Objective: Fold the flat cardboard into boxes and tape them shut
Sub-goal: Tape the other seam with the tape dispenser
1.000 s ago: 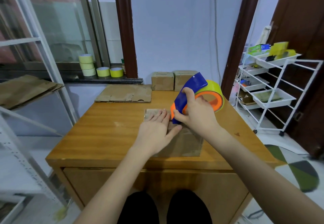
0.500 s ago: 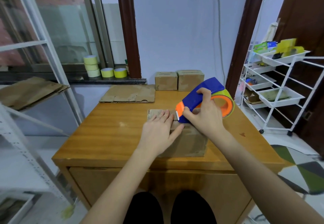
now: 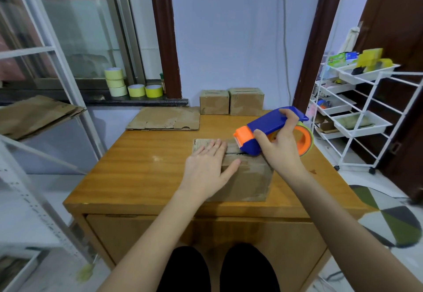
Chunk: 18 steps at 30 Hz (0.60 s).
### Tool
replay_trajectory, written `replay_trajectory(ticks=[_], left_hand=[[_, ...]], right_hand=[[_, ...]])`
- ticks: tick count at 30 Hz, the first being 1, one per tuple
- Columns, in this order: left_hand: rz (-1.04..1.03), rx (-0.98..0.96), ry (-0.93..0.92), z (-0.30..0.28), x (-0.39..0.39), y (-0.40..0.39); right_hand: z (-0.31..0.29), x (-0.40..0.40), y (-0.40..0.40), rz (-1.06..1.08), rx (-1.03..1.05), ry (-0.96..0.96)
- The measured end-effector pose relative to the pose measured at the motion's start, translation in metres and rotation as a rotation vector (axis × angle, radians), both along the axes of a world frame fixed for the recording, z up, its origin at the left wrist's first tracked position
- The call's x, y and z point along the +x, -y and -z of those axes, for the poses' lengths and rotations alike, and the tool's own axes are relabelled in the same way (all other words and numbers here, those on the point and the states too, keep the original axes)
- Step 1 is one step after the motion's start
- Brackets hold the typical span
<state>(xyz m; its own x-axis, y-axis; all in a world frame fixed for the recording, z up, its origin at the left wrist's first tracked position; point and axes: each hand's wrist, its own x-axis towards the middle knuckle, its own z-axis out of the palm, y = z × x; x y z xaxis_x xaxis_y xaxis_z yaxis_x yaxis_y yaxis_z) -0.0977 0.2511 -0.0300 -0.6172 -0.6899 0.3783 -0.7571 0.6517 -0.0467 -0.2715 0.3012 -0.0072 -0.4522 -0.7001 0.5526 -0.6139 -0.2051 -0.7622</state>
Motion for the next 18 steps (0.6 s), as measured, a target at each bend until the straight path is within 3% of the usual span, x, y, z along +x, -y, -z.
replay_trajectory(ticks=[4,18], left_hand=[[0.013,-0.01,-0.009,0.001,0.0,0.001],[0.0,-0.012,0.005,-0.003,0.004,0.004]], right_hand=[[-0.001,-0.031,-0.013,0.067,-0.091,0.093],[0.003,-0.04,-0.027,0.146,0.101,-0.123]])
